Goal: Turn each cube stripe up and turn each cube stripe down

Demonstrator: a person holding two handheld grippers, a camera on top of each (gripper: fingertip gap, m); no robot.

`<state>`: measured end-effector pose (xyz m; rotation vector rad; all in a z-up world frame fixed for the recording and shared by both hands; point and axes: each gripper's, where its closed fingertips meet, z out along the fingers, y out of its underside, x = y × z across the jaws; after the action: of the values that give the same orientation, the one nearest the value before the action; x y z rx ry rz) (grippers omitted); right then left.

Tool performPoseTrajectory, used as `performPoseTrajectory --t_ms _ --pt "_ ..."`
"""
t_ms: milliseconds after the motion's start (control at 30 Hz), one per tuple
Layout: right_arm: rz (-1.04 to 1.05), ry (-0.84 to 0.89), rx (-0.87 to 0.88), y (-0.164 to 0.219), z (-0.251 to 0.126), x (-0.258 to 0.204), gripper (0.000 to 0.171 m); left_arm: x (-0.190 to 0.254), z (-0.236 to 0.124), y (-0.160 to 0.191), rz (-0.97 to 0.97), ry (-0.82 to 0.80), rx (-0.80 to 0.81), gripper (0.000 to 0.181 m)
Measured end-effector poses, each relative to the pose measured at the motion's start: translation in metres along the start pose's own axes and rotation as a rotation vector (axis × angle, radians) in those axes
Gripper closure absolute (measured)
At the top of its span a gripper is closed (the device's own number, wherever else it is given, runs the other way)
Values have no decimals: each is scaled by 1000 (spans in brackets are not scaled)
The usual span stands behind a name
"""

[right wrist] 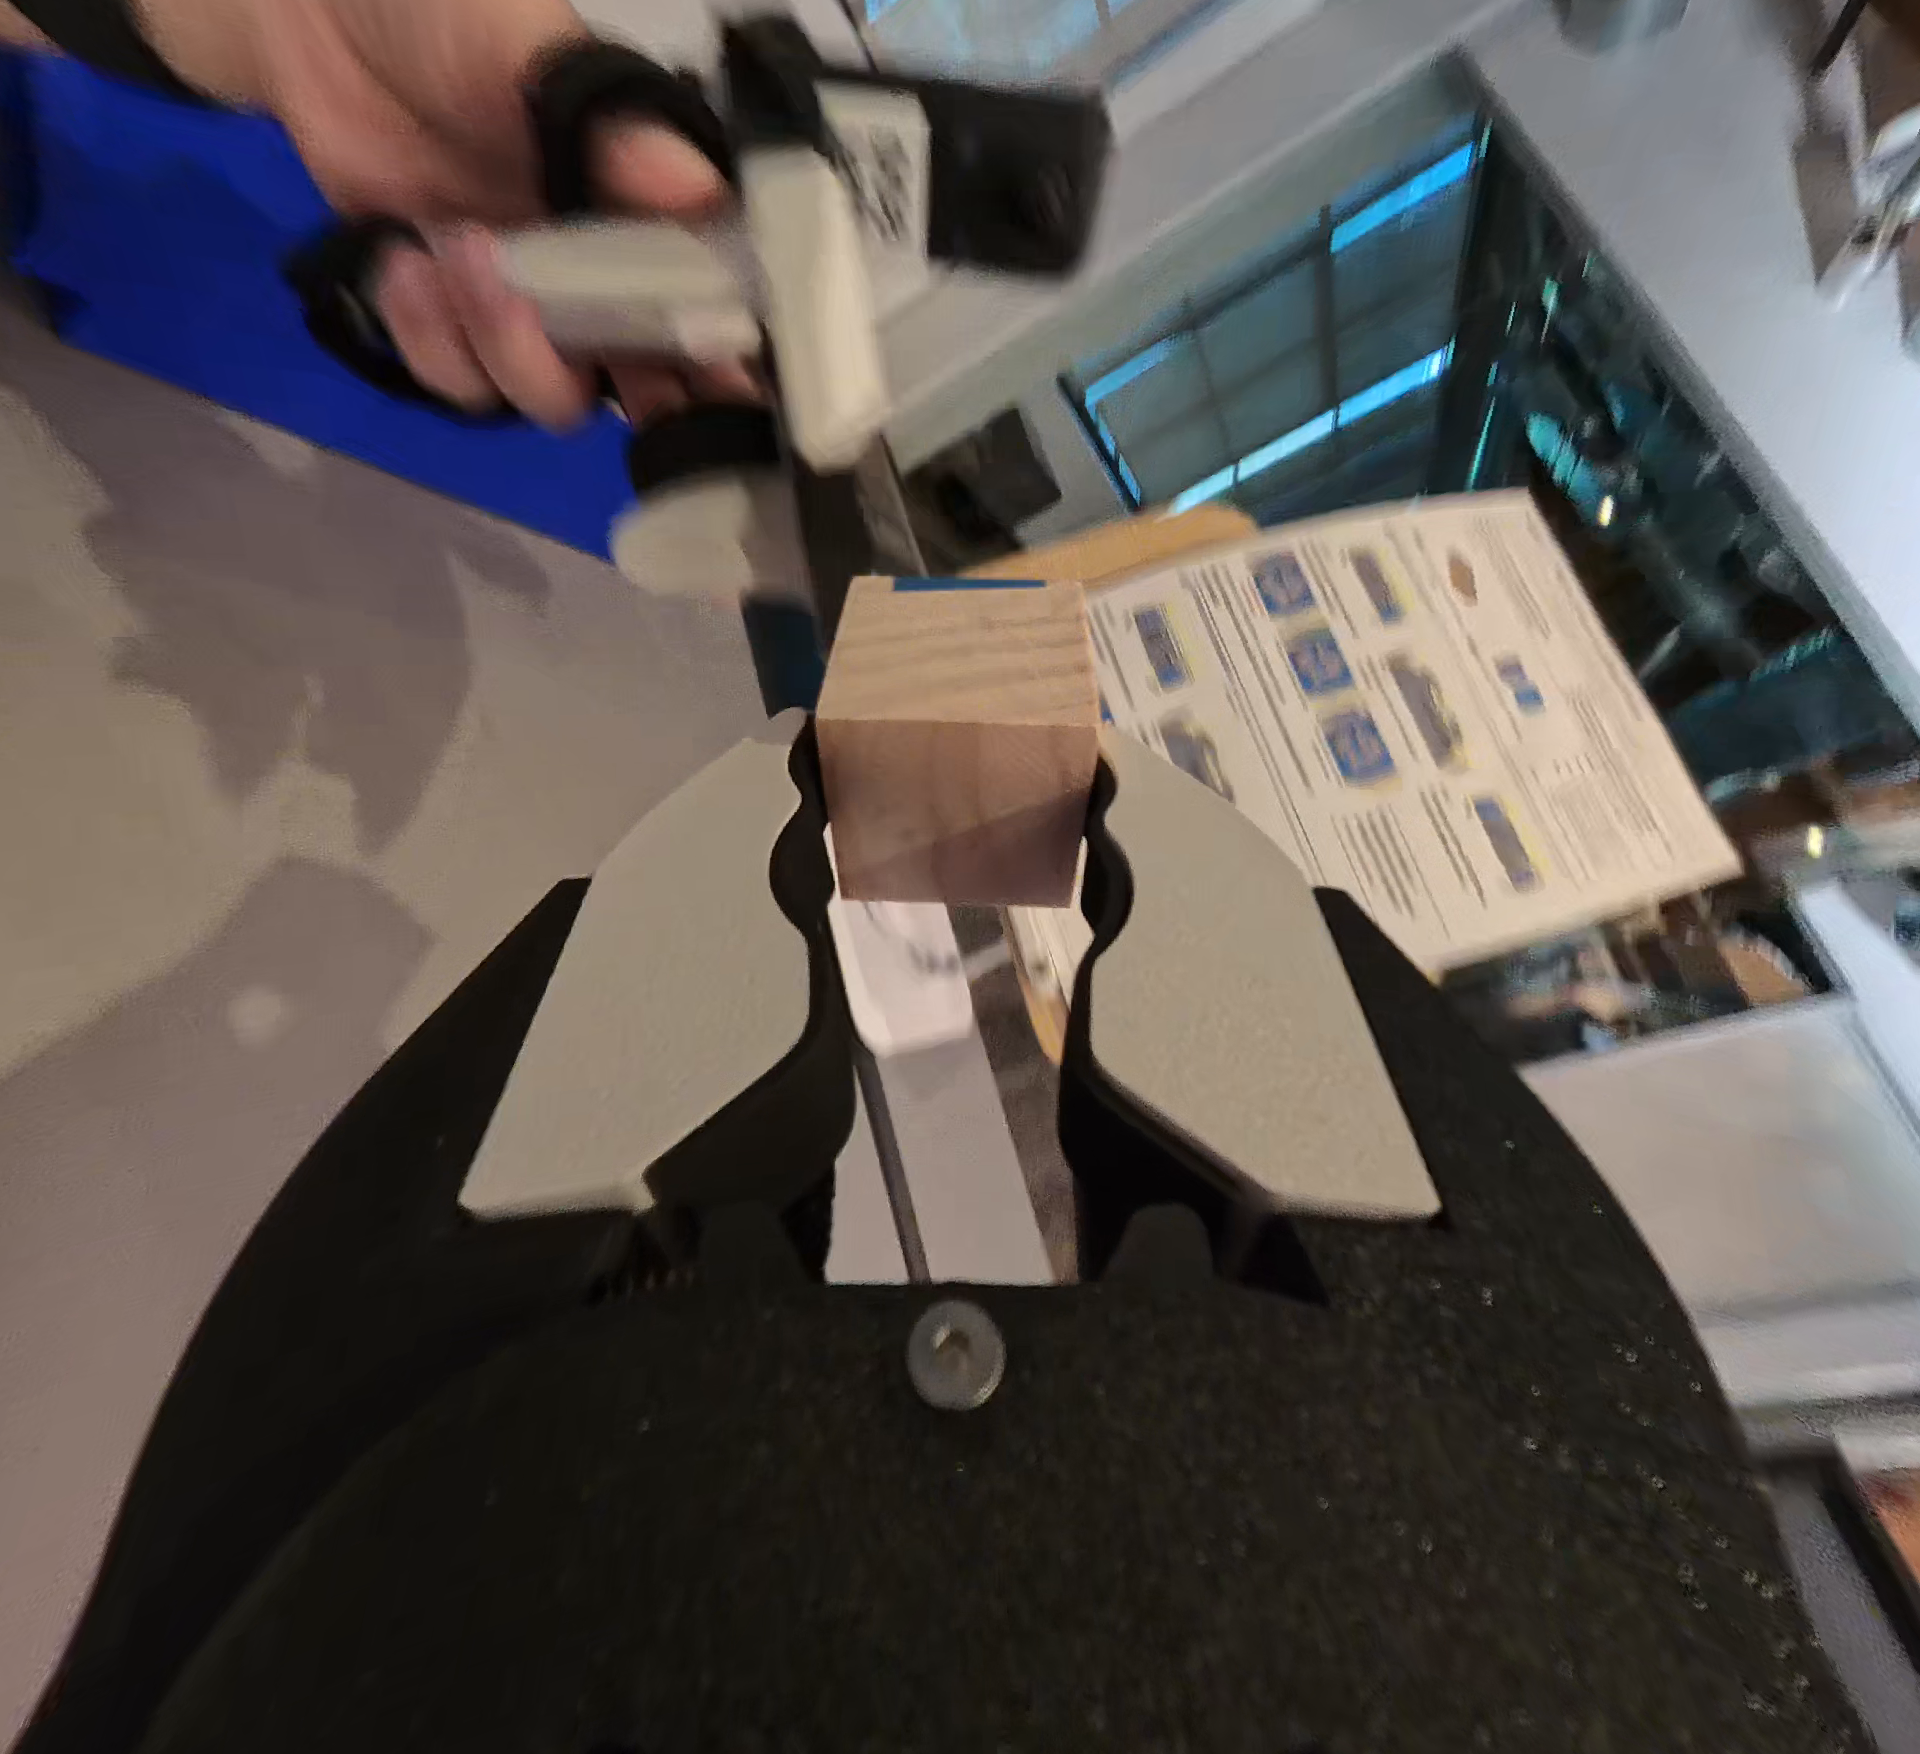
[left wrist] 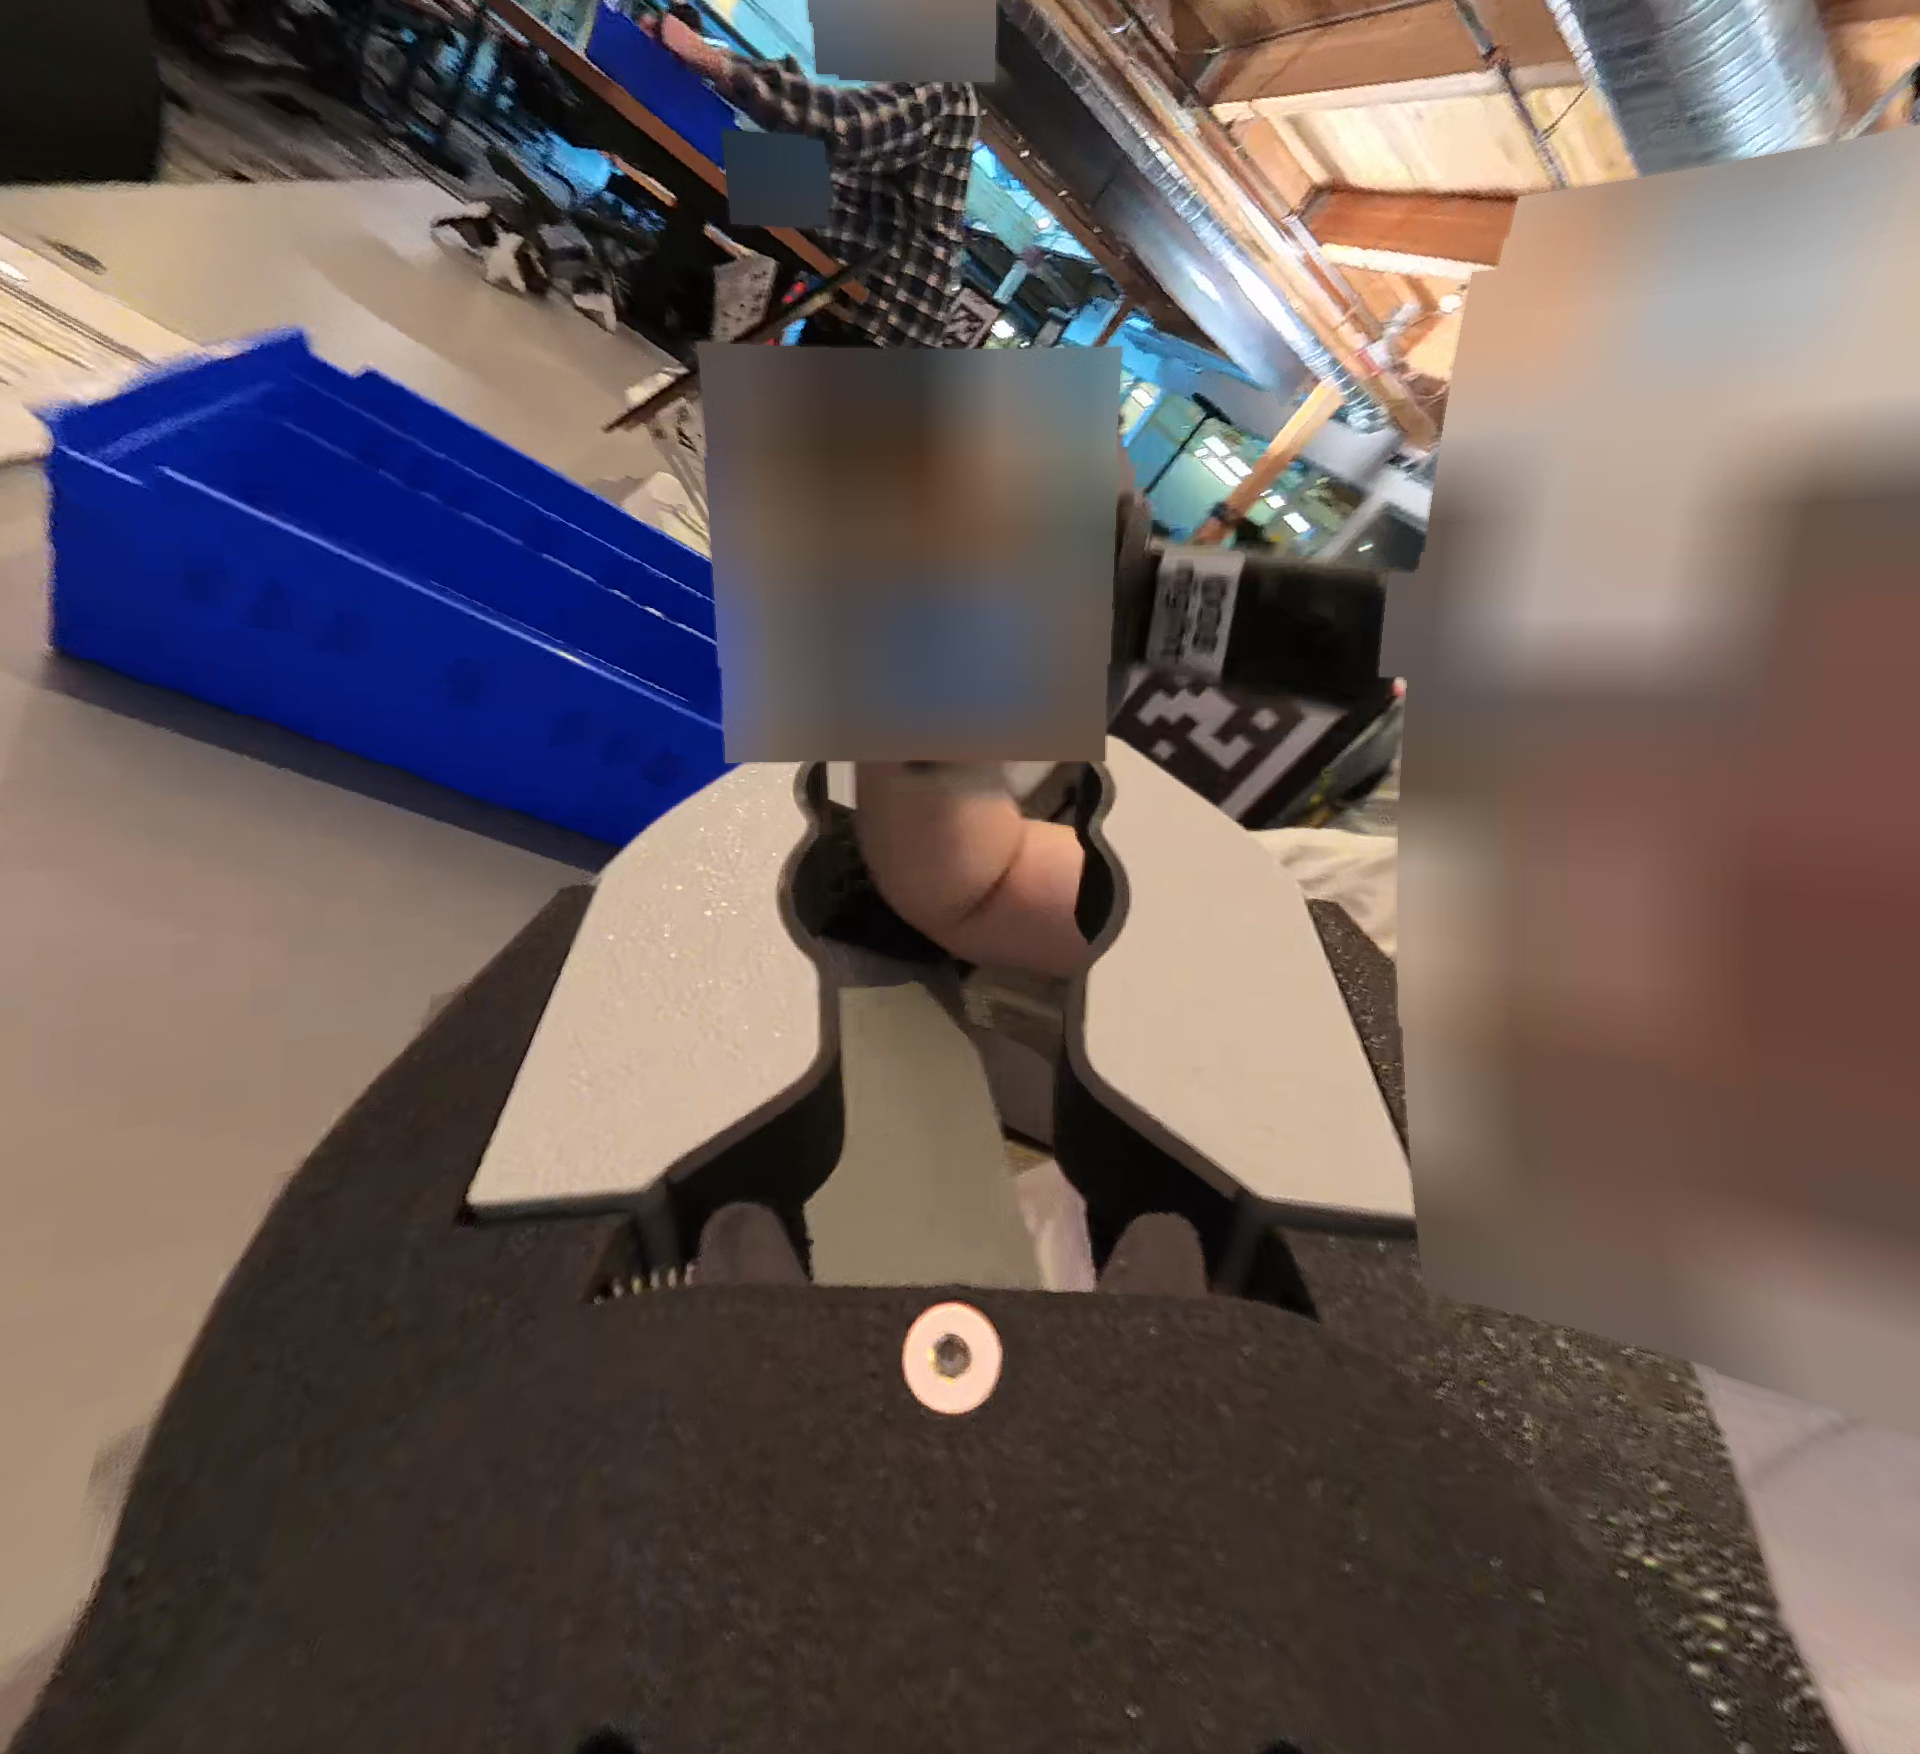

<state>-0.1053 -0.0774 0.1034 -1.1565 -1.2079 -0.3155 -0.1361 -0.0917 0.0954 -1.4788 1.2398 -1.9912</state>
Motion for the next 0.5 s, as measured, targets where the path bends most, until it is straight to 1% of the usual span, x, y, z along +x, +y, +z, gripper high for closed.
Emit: performPoseTrajectory --t_ms 33,67,133,200,233,300,367,433,500 --pt "44 10 -67 15 -13 18 126 3 -4 -3 40 -30 -6 136" --pt "125 15 -133 34 -27 36 126 5 -8 -5 80 -63 -12 136" --pt "385 21 -281 86 -57 65 126 7 -15 -7 148 -130 -29 137" --pt "688 103 -483 161 -88 85 126 6 -20 -7 187 -189 -49 138" --pt "851 131 -591 201 -102 84 126 6 -21 -7 195 -207 -61 139" --pt "1137 156 -796 278 -127 64 125 7 -22 -4 197 -214 -82 141" --pt "1348 129 -975 337 -142 28 125 8 -20 0 194 -212 -103 143" --pt "1479 65 -1086 370 -146 -4 125 7 -17 4 193 -219 -128 143" --pt "1533 34 -1173 387 -145 -24 125 6 -15 7 200 -228 -147 143"
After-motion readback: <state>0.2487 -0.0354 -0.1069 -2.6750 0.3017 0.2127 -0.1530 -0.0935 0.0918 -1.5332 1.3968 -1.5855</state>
